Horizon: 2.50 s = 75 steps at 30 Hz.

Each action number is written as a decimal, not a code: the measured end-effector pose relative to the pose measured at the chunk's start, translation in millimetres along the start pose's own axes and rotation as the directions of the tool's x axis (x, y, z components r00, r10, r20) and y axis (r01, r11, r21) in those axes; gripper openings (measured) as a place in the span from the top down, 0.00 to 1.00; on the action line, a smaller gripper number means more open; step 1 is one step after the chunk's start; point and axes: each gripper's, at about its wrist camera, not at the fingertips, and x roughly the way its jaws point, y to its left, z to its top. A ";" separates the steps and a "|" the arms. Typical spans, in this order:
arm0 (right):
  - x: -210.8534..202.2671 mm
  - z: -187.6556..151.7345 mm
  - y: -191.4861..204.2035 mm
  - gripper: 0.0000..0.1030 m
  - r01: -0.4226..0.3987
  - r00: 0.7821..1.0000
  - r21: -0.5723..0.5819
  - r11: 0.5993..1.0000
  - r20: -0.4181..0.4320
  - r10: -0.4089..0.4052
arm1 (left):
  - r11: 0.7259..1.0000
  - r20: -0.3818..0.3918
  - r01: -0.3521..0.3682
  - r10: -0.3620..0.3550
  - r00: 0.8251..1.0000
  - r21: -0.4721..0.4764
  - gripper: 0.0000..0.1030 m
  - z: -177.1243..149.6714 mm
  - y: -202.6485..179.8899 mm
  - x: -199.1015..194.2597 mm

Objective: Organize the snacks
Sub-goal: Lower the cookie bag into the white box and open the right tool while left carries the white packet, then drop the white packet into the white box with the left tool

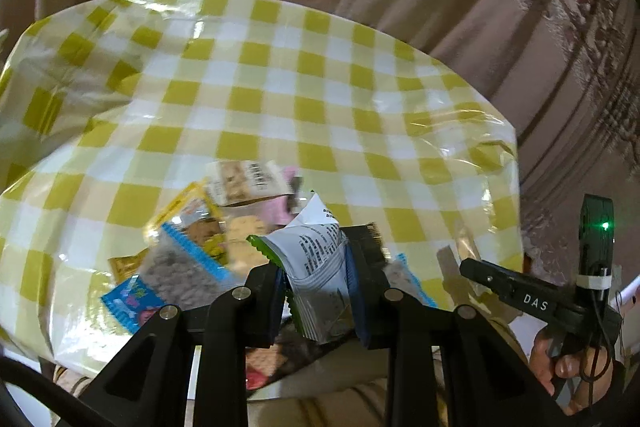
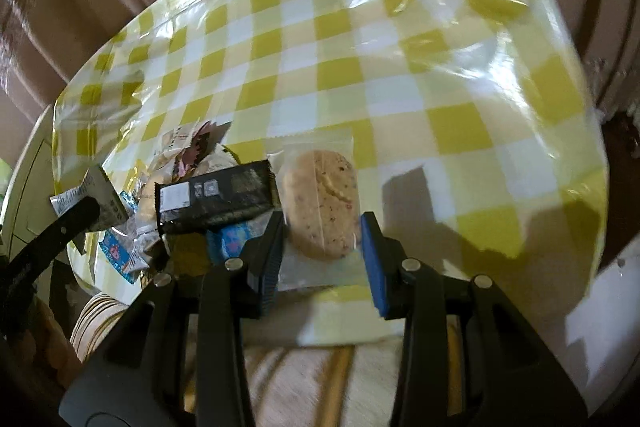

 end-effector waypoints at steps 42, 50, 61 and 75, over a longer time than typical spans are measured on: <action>-73.3 -137.2 -224.5 0.59 0.345 0.937 0.337 0.876 -0.180 -0.300 | 0.777 -0.686 0.531 -0.182 0.705 0.339 0.65 -115.6 -301.2 114.5; -75.5 -137.3 -227.3 0.35 0.354 0.934 0.354 0.865 -0.176 -0.310 | 0.765 -0.676 0.540 -0.193 0.711 0.350 0.37 -117.2 -305.8 113.3; -84.7 -131.6 -225.9 0.31 0.362 0.932 0.369 0.856 -0.159 -0.326 | 0.783 -0.627 0.523 -0.228 0.745 0.336 0.36 -104.3 -295.0 101.0; -115.9 -102.6 -182.1 0.16 0.394 0.913 0.273 0.878 -0.002 -0.409 | 0.865 -0.325 0.267 -0.129 0.937 0.425 0.24 -66.0 -246.5 47.0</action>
